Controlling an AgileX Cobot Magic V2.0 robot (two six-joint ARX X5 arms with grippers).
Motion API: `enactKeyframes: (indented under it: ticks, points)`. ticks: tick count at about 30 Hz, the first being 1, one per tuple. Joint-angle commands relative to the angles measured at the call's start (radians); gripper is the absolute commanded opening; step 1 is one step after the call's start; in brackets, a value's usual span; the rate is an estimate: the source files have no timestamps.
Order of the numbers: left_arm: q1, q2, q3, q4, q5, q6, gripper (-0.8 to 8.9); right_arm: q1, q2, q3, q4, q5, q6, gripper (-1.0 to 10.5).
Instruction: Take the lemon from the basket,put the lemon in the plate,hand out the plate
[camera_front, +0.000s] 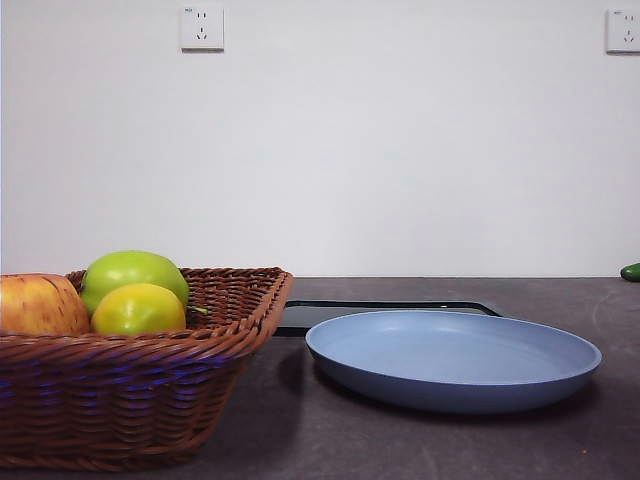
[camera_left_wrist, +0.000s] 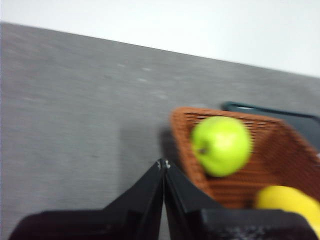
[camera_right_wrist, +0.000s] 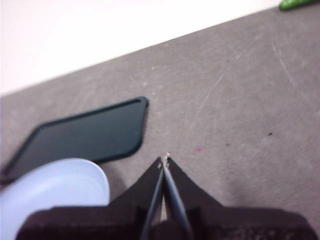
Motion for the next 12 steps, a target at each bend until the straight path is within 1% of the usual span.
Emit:
enactKeyframes:
  ticks: [1, 3, 4, 7, 8, 12]
  points:
    - [0.004, -0.003, -0.006, 0.032, 0.045, -0.063, 0.08, 0.002, -0.002, -0.003, 0.015, 0.001, 0.150, 0.0]
    - [0.004, -0.003, -0.005, 0.052, 0.072, -0.094, 0.08, 0.002, -0.002, -0.003, 0.015, -0.019, 0.196, 0.0]
    - [0.004, -0.003, -0.005, 0.064, 0.077, -0.109, 0.08, 0.002, -0.002, -0.003, 0.015, -0.035, 0.206, 0.0]
    - [0.004, -0.003, -0.002, 0.098, 0.134, -0.147, 0.07, 0.002, -0.002, 0.010, 0.013, -0.089, 0.230, 0.0]
    - [0.004, -0.002, 0.006, 0.093, 0.147, -0.161, 0.07, 0.002, -0.002, 0.021, 0.007, -0.108, 0.236, 0.0]
    - [0.004, 0.013, 0.073, 0.005, 0.143, -0.163, 0.07, 0.002, 0.000, 0.106, -0.081, -0.109, 0.240, 0.0]
